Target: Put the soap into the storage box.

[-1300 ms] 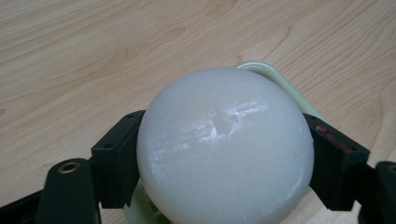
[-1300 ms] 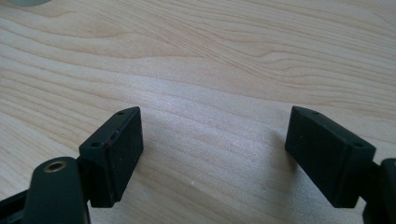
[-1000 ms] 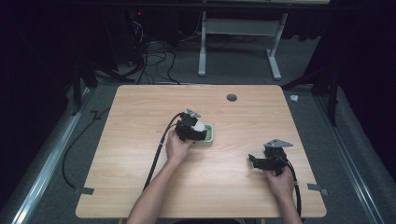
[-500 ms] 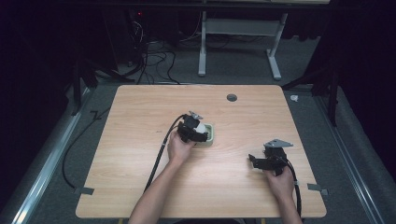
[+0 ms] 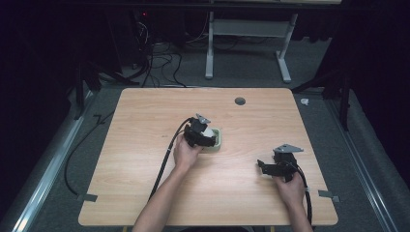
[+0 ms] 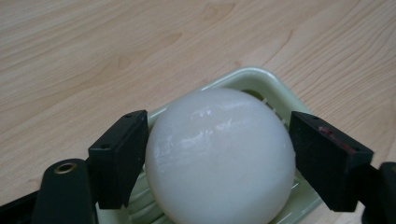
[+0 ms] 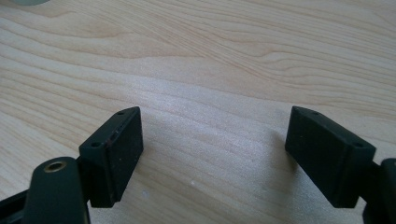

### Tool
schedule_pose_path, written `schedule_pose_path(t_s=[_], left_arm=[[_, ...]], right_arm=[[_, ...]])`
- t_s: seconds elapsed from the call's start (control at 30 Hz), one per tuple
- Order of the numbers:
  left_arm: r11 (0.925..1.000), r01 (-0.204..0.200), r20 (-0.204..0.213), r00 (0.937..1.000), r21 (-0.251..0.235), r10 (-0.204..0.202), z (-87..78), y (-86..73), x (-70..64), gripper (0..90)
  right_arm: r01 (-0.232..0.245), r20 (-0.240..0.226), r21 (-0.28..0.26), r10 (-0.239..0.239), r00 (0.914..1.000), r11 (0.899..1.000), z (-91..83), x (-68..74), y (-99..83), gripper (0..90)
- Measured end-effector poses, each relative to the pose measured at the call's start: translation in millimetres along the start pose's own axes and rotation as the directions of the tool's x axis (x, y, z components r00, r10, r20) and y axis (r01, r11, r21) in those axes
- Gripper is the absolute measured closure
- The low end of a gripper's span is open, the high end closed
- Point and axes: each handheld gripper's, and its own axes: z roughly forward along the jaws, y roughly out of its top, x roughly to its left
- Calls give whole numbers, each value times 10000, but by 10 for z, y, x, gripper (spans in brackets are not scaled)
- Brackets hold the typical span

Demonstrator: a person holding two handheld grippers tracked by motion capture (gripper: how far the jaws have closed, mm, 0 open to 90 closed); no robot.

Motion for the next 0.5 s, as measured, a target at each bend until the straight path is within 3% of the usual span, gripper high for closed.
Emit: schedule_pose_path(t_s=[0.13,0.5], left_arm=[[9998,178,226,9996,-133,-175,-67,20,22,212],[9989,121,240,9997,-462,-110,-271,65,62,208]], right_arm=[[-5,-8,-4,5,10000,10000,0,-1,0,199],[0,-1,1,0,10000,10000,0,0,0,199]])
